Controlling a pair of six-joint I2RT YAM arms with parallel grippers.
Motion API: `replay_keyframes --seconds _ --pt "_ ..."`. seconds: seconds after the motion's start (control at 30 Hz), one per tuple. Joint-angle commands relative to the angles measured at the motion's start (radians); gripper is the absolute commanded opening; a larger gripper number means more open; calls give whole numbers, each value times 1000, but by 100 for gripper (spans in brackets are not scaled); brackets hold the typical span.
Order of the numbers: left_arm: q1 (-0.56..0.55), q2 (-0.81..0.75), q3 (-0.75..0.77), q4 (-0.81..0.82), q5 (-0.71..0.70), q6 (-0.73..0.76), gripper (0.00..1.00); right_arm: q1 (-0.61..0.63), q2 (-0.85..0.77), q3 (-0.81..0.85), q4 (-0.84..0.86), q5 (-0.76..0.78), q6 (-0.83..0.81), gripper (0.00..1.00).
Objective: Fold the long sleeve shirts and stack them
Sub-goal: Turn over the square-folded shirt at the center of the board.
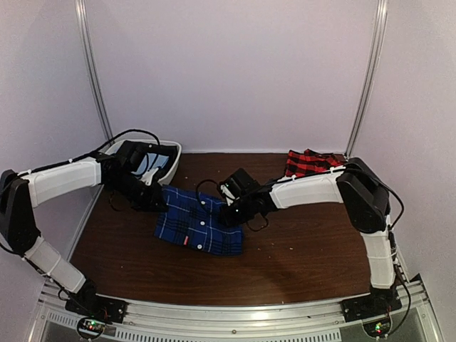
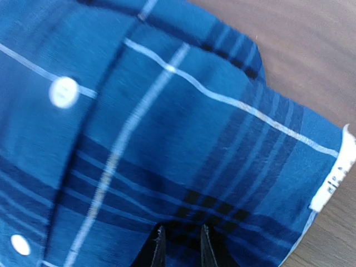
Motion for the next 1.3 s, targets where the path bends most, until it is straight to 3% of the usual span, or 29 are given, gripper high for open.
replay_keyframes --seconds 0.0,0.37,0.6,0.93,1.13,1.27 --pt "14 -37 113 -46 6 46 0 27 54 77 -27 24 30 24" --pt "5 94 440 -51 148 46 0 79 199 238 233 -100 201 23" --pt "-29 177 439 60 200 1 0 69 293 290 453 -204 331 23" --pt "-59 204 442 100 188 -24 0 42 239 147 619 -280 374 26" --pt "-85 226 452 82 154 -16 0 -4 113 -28 815 -376 416 38" --pt "-97 244 462 70 137 -14 0 -36 9 -138 859 -395 424 45"
